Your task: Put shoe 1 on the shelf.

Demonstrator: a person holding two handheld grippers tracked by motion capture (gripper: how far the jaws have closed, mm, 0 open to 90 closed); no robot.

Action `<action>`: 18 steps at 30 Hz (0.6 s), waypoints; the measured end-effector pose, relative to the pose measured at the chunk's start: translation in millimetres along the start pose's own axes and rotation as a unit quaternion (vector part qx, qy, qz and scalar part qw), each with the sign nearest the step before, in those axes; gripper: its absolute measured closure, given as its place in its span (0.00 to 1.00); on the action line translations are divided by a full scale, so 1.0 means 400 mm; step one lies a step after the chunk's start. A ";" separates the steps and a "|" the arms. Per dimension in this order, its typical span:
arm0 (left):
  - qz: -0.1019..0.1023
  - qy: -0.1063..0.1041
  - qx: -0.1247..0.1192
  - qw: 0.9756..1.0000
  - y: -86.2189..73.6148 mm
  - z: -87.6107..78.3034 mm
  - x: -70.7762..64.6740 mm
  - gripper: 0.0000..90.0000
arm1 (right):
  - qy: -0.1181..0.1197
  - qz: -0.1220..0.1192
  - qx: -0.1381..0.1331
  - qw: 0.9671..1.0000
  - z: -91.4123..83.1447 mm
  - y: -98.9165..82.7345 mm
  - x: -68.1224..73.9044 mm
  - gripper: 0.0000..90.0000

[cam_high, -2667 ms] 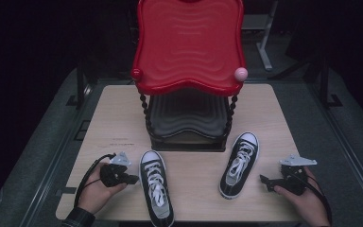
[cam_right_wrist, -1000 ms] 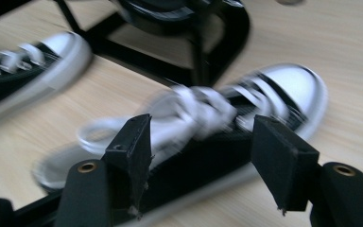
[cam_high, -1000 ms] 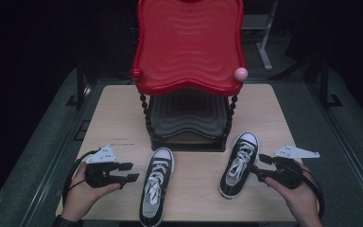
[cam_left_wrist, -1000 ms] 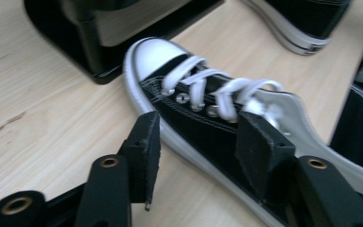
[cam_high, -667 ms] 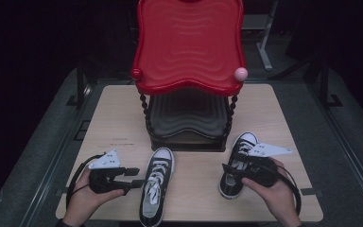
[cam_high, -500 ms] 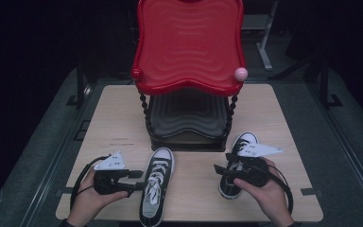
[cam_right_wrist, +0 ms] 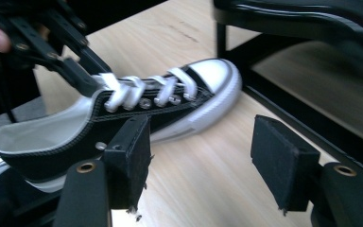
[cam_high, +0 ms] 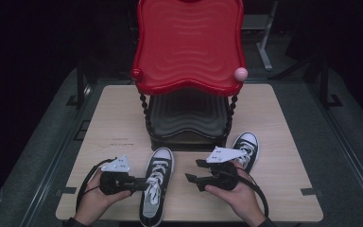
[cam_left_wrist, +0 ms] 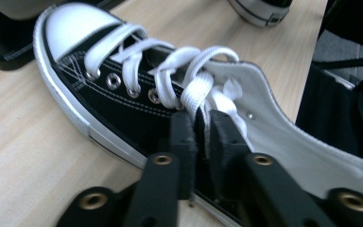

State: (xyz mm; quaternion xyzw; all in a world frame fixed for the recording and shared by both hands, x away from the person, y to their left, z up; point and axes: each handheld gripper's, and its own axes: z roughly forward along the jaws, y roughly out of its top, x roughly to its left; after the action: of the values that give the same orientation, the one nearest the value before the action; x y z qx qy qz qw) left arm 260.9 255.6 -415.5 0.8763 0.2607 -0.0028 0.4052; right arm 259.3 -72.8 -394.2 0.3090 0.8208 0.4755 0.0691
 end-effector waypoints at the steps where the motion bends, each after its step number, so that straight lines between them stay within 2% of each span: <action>1: -0.002 -0.001 0.000 1.000 -0.002 0.003 0.001 0.91 | 0.000 0.000 0.000 1.000 0.000 0.000 0.000 0.42; 6: -0.014 -0.007 0.003 1.000 -0.005 0.010 0.005 0.96 | 0.020 -0.005 0.004 1.000 0.048 0.007 0.041 0.42; 10: -0.014 -0.006 0.005 1.000 -0.006 0.014 0.004 0.96 | 0.030 -0.009 0.006 0.999 0.075 0.009 0.061 0.42; 12: -0.013 -0.006 0.006 1.000 -0.006 0.014 0.005 0.97 | 0.042 -0.014 0.011 0.999 0.107 0.009 0.081 0.42; 18: -0.013 -0.008 0.006 1.000 -0.006 0.015 0.006 0.97 | 0.056 -0.021 0.014 0.998 0.151 0.008 0.106 0.43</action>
State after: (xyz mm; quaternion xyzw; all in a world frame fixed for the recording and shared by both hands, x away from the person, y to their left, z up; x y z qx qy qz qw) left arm 263.0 253.8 -421.8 0.8753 0.2686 -0.0171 0.4017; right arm 251.4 -2.7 -416.3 0.2655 0.8363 0.4789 0.0285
